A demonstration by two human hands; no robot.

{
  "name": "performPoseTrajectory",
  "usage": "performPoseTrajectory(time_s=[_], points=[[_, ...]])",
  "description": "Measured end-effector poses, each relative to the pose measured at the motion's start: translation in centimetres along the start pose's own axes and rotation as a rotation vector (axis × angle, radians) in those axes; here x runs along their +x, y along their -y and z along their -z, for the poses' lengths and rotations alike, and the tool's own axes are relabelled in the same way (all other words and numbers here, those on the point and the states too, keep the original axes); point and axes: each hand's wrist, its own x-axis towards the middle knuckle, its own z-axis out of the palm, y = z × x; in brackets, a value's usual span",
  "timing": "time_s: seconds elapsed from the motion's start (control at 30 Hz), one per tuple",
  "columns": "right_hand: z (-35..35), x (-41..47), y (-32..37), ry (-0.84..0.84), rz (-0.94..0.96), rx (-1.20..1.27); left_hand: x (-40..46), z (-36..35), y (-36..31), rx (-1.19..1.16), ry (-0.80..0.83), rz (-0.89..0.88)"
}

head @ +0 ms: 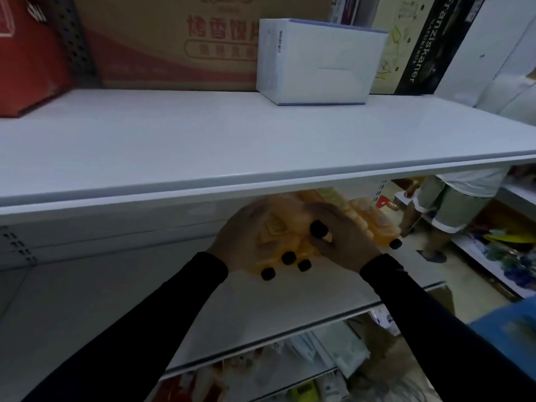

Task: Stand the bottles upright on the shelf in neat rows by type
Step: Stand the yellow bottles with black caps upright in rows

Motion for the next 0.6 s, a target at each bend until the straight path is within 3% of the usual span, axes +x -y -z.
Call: performPoseTrajectory(time_s=[0.2, 0.6], points=[[4.5, 1.7, 1.4, -0.046, -0.003, 0.366, 1.8, -1.5, -2.2, -0.358, -0.064, 0.216], [-3.0, 7.3, 7.8, 0.299, 0.139, 0.643, -10.9, 1.3, -2.5, -0.355, -0.201, 0.777]])
